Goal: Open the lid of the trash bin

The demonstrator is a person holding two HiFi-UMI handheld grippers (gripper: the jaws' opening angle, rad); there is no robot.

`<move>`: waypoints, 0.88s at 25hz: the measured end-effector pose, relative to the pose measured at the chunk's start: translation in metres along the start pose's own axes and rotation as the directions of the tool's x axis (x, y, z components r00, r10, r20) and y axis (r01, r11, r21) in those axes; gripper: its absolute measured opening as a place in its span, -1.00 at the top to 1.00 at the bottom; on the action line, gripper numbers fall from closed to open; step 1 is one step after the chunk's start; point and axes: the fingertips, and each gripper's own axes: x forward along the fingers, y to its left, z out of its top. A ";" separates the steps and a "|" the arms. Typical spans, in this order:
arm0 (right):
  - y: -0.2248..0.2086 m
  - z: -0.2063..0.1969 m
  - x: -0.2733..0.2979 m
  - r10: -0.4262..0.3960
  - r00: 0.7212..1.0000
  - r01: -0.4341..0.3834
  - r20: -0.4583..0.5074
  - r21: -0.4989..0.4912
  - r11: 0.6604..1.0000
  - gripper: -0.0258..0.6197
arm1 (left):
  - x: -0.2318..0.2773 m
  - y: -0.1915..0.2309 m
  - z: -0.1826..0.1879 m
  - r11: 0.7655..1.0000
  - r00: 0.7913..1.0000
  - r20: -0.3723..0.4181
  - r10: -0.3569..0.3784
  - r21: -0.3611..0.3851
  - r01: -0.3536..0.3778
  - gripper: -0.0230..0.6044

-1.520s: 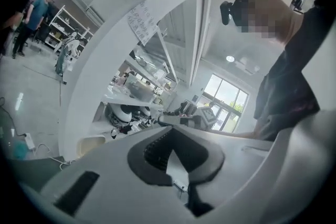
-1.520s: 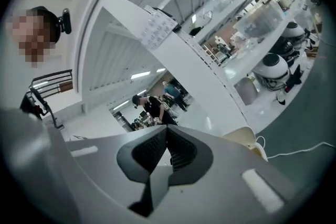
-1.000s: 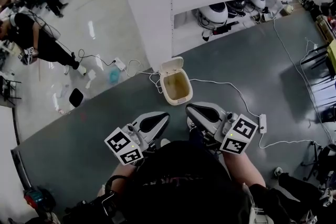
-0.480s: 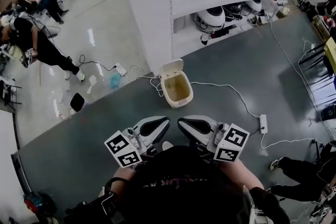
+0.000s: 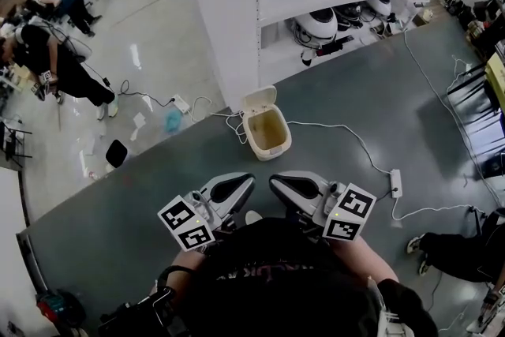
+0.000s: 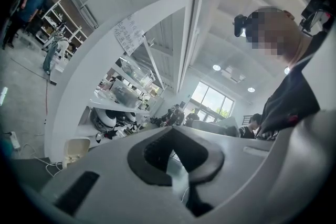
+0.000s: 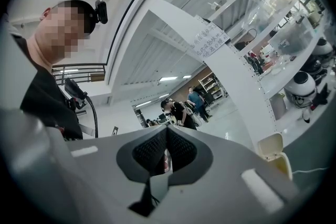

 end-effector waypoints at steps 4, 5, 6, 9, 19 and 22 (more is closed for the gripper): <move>-0.001 -0.003 0.000 0.000 1.000 0.000 -0.003 0.002 1.000 0.90 | -0.005 0.003 -0.002 1.000 1.000 0.018 0.015 -0.012 -0.015 0.92; -0.001 -0.004 0.002 0.001 1.000 -0.001 -0.004 0.002 1.000 0.90 | -0.006 0.005 -0.001 1.000 1.000 0.021 0.018 -0.013 -0.018 0.92; -0.001 -0.004 0.003 0.001 1.000 -0.001 -0.006 0.002 1.000 0.90 | -0.007 0.006 -0.001 1.000 1.000 0.022 0.020 -0.013 -0.020 0.92; -0.002 -0.003 0.006 0.004 1.000 -0.004 -0.009 0.003 1.000 0.90 | -0.007 0.010 0.001 0.999 0.999 0.025 0.032 -0.018 -0.031 0.92; -0.009 -0.007 0.007 -0.004 1.000 0.005 -0.021 0.023 1.000 0.90 | -0.005 0.017 -0.003 0.998 0.999 0.021 0.046 -0.050 -0.045 0.92; -0.010 -0.008 0.008 -0.006 1.000 0.007 -0.023 0.033 0.999 0.90 | -0.006 0.019 -0.004 0.997 0.999 0.018 0.047 -0.058 -0.046 0.92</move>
